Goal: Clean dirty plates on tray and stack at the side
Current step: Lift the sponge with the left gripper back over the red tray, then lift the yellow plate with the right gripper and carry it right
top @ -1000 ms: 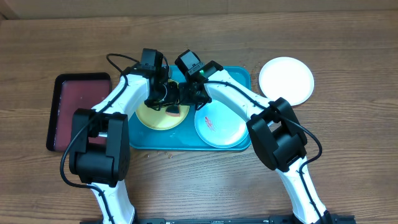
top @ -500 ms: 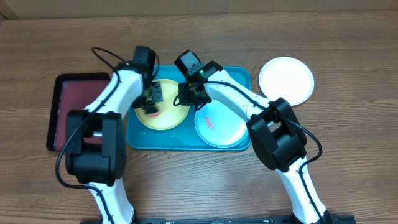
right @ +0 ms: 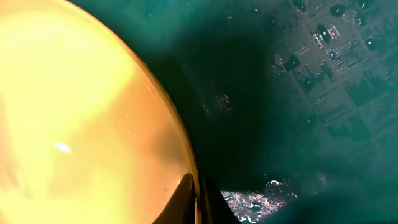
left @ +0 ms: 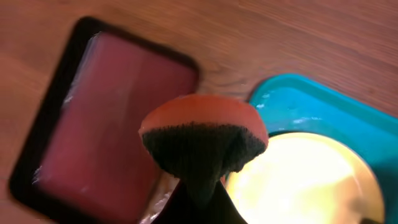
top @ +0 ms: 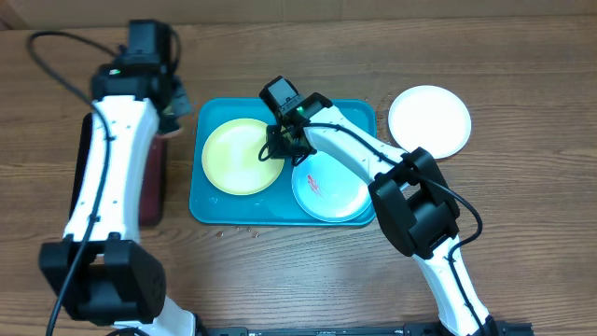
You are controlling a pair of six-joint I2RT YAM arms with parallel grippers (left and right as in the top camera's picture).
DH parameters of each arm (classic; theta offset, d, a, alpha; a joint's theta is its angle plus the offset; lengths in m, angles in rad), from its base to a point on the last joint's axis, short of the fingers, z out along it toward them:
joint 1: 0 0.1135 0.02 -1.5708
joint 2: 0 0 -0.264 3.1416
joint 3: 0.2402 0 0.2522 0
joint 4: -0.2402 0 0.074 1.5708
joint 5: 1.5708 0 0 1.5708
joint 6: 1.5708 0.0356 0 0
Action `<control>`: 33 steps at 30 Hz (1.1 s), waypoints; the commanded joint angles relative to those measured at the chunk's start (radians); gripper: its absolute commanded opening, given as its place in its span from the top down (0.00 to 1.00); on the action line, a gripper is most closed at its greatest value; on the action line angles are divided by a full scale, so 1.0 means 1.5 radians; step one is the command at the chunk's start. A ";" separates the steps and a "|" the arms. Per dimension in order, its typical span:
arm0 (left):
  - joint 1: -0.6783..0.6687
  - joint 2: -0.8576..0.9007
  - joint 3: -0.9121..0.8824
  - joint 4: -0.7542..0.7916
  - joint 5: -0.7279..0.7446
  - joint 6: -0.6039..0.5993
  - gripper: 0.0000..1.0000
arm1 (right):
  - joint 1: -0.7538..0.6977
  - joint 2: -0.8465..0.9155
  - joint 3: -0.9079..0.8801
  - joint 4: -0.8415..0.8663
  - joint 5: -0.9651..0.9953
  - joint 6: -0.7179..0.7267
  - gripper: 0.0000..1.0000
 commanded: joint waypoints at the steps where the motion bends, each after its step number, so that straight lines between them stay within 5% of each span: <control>1: 0.053 0.007 -0.007 -0.023 -0.001 -0.041 0.96 | -0.006 0.020 -0.017 0.000 0.083 -0.030 0.96; 10: 0.174 0.010 -0.113 -0.030 0.127 -0.042 0.96 | 0.014 -0.011 0.060 -0.059 0.115 -0.065 0.96; 18: 0.201 0.010 -0.152 -0.017 0.133 -0.042 0.96 | 0.097 -0.028 0.159 -0.114 0.373 -0.167 0.96; 27: 0.202 0.010 -0.152 -0.006 0.132 -0.041 0.96 | 0.215 -0.028 0.176 -0.065 0.815 -0.267 0.96; 33: 0.202 0.010 -0.152 -0.006 0.133 -0.041 0.96 | 0.246 -0.028 0.176 -0.003 0.887 -0.421 0.96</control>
